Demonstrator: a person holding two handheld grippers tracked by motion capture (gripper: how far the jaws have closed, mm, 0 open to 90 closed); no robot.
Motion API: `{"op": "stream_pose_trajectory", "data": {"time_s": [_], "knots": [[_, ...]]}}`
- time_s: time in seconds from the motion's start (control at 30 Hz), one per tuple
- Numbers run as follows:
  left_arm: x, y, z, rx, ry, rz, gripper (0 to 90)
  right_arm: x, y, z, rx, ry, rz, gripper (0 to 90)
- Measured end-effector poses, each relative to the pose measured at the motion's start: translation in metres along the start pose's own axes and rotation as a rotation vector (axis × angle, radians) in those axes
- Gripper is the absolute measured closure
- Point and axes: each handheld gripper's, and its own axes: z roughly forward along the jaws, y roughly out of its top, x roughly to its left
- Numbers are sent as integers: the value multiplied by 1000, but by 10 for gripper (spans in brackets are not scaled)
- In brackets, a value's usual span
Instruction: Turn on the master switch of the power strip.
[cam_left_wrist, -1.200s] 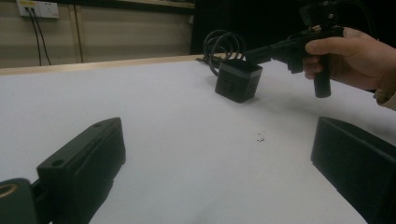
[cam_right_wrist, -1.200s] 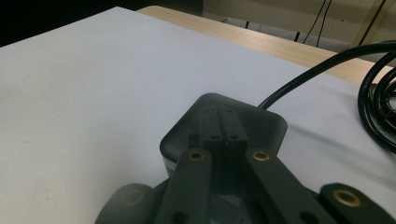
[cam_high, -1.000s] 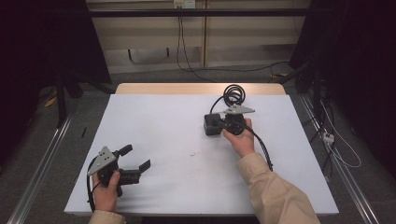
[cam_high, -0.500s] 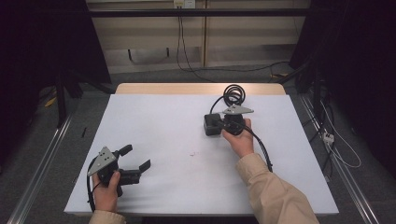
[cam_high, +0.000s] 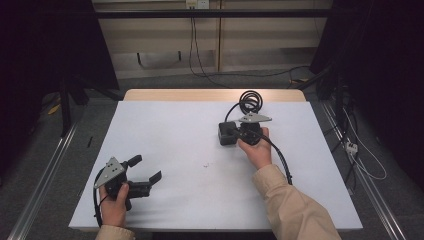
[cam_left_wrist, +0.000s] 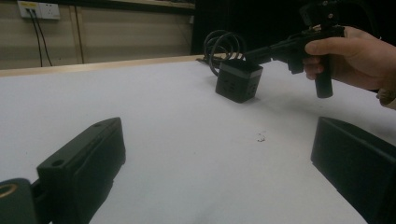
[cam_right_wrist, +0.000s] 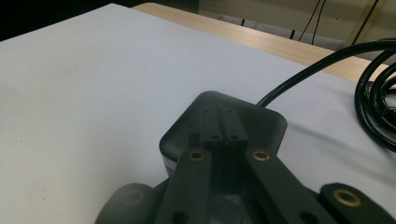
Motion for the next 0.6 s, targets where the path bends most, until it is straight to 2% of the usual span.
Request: {"op": "stream_pose_trajectory", "data": {"time_s": [0.23,0.6], "knots": [[1,0,-1,3,2,1,27,-1,-1,0,-10,4,15,900],[2,0,-1,1,3,-5,27,1,0,0,-7,-6,12,900]]}}
